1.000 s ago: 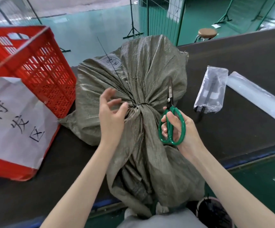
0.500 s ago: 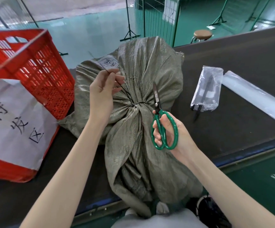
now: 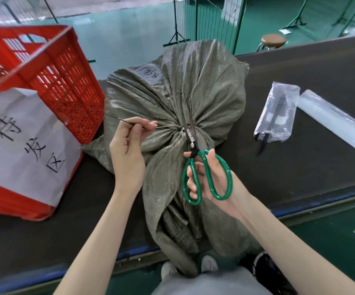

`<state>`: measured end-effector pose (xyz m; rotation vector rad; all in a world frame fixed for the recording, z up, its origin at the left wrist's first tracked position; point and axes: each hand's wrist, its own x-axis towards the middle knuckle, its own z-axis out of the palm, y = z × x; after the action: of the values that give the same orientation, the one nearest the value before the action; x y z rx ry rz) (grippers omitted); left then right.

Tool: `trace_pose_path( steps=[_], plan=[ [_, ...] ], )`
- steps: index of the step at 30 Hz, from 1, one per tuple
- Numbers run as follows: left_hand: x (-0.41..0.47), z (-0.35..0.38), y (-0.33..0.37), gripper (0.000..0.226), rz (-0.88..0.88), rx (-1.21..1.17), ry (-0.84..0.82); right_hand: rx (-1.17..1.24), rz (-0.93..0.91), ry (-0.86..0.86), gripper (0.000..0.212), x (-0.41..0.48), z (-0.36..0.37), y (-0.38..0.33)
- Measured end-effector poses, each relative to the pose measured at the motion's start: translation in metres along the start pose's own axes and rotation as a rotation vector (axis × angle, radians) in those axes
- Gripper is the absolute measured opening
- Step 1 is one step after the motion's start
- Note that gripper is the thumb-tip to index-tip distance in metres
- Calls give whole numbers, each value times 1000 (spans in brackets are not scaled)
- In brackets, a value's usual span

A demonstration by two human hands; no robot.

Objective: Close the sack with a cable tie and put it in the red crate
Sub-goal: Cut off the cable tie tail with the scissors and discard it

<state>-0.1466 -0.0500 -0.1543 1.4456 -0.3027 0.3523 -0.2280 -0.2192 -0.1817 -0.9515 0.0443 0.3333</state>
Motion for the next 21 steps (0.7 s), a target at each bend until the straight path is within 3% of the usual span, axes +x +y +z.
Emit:
trace_pose_path(
  steps=[10, 21],
  plan=[
    [-16, -7, 0, 25, 4, -19, 23, -9, 263, -135, 86, 0, -4, 4],
    [-26, -3, 4, 30, 23, -47, -39, -33, 175, 28, 72, 22, 1, 1]
  ],
)
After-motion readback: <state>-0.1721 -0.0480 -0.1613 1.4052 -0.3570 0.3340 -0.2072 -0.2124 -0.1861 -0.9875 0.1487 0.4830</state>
